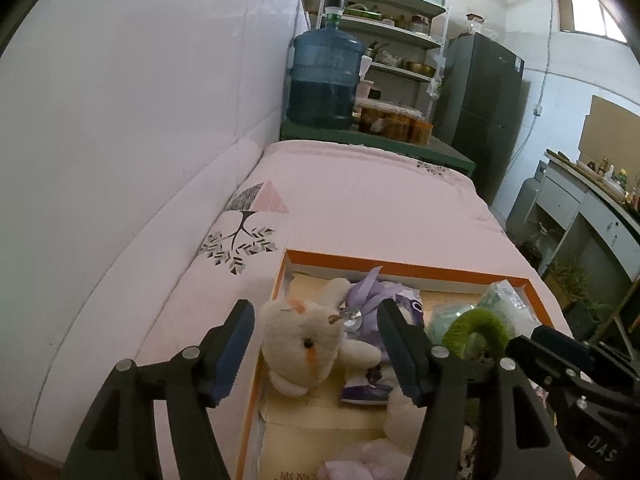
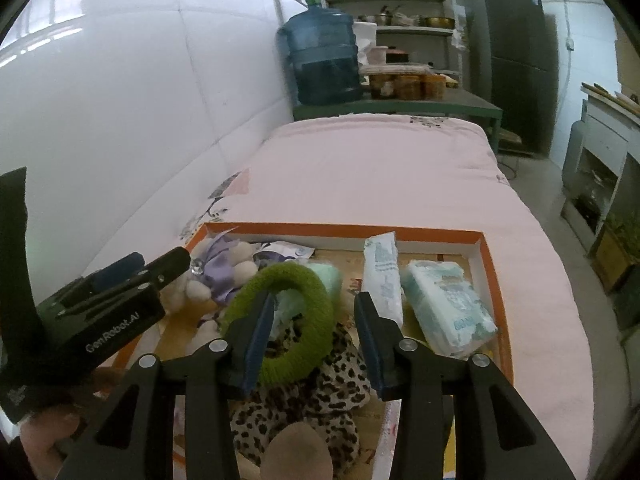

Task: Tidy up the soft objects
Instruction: 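Lower both items into the tray box and open both grippers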

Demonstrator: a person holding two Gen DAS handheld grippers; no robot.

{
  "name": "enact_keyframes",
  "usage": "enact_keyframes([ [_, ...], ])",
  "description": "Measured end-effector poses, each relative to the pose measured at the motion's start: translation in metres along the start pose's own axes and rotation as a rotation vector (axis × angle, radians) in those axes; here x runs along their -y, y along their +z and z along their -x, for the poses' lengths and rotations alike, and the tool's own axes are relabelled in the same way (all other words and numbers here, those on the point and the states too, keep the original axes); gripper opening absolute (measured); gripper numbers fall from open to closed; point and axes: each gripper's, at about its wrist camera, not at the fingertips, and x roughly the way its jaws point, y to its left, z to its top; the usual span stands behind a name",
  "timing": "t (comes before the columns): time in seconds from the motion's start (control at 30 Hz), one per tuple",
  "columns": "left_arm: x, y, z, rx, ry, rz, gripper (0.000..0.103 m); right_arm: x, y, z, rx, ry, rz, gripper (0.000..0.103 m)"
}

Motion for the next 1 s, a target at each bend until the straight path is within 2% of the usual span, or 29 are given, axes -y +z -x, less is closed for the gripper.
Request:
enact_keyframes([
  [1.0,0.006,-0.006,0.051,0.026,-0.011,-0.013,0.063,-0.007,-0.016,0.037,0.018,-0.073,-0.005,0.044],
])
